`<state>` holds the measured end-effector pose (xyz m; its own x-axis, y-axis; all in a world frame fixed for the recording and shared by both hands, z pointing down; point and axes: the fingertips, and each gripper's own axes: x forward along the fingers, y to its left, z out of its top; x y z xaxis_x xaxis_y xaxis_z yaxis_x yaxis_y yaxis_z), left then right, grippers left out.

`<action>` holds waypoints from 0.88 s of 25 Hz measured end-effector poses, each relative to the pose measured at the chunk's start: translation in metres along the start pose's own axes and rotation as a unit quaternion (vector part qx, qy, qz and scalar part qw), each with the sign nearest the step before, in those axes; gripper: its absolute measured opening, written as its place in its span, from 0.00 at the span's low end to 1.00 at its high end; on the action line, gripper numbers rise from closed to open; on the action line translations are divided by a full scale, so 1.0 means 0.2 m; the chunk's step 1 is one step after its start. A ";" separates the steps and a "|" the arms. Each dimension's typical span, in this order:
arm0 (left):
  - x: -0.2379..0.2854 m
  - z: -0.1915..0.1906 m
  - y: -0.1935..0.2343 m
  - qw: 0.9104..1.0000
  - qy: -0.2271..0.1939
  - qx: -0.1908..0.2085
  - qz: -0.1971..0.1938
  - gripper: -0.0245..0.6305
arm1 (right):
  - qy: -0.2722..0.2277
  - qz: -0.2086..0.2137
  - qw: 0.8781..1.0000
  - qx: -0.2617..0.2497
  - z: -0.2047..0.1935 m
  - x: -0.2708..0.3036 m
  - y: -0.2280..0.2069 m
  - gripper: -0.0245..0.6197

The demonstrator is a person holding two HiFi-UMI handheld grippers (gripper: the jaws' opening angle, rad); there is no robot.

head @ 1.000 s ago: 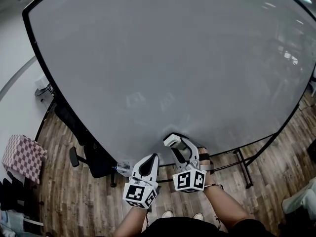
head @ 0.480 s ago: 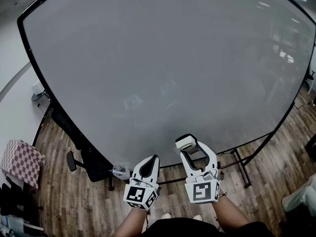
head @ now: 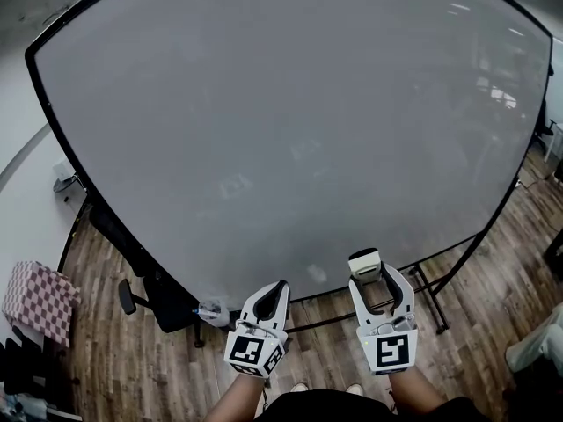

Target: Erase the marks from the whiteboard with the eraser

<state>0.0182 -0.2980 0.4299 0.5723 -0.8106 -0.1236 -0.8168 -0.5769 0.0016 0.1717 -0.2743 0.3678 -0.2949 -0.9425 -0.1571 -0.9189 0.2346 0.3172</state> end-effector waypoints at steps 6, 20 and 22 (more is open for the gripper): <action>0.01 -0.03 -0.04 1.000 0.006 0.002 -0.013 0.07 | 0.033 -0.028 0.999 0.005 -0.12 -0.09 -0.05 0.42; 0.05 -0.01 -0.12 1.000 0.004 0.004 -0.028 0.07 | 0.022 -0.040 0.999 0.010 -0.11 -0.12 -0.12 0.42; 0.06 -0.01 -0.12 1.000 0.004 0.005 -0.028 0.07 | 0.022 -0.041 0.999 0.019 -0.09 -0.11 -0.12 0.42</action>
<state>0.0451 -0.2932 0.4299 0.6181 -0.7776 -0.1156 -0.7838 -0.6208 -0.0145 0.2050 -0.2642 0.3807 -0.2063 -0.9686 -0.1392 -0.9490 0.1633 0.2698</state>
